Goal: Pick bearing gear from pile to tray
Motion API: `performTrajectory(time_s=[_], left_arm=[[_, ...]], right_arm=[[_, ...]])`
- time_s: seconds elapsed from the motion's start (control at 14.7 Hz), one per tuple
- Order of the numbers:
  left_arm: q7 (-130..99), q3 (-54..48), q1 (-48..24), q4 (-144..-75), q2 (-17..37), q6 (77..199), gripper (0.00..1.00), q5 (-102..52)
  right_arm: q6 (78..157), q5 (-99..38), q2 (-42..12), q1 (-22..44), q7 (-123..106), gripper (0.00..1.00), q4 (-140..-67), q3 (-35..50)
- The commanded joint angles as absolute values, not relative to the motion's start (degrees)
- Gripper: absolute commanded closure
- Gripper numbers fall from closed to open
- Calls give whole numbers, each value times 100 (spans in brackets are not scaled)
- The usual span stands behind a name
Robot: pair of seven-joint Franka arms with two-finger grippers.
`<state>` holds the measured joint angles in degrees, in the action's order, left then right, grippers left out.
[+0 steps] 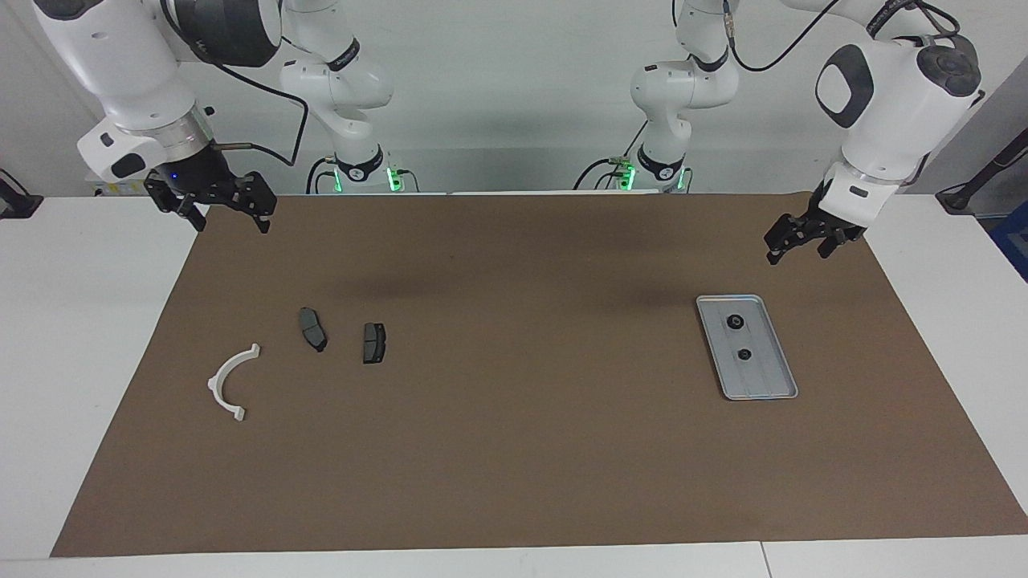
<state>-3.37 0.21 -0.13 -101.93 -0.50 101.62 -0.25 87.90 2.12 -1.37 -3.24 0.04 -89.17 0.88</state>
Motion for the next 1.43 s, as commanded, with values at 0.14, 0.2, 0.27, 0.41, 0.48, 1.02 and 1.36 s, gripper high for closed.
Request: performTrajectory(time_s=[0.14,0.2,0.27,0.41,0.48,1.02,1.36], left_arm=[[-299,27,-44,-9976,-26,9984,0,17],[-299,18,-44,-9958,-26,9984,0,18],[-290,9,-44,-9941,-35,9976,0,18],[-299,18,-44,-9905,-35,9923,0,18],[-299,9,-44,-9862,-35,9888,0,18],[-299,44,-44,-9817,-26,9835,0,35],[-308,53,-44,-9817,-26,9835,0,44]], right_arm=[[8938,272,-9,-369,-9,0,-9079,123],[8947,272,-9,-378,-9,0,-9079,123],[8947,264,-9,-387,-9,0,-9088,123],[8947,264,0,-439,-9,0,-9097,123],[8947,264,0,-466,-17,0,-9123,123],[9018,264,9,-457,-9,0,-9149,132],[9018,264,9,-431,-9,0,-9149,132]])
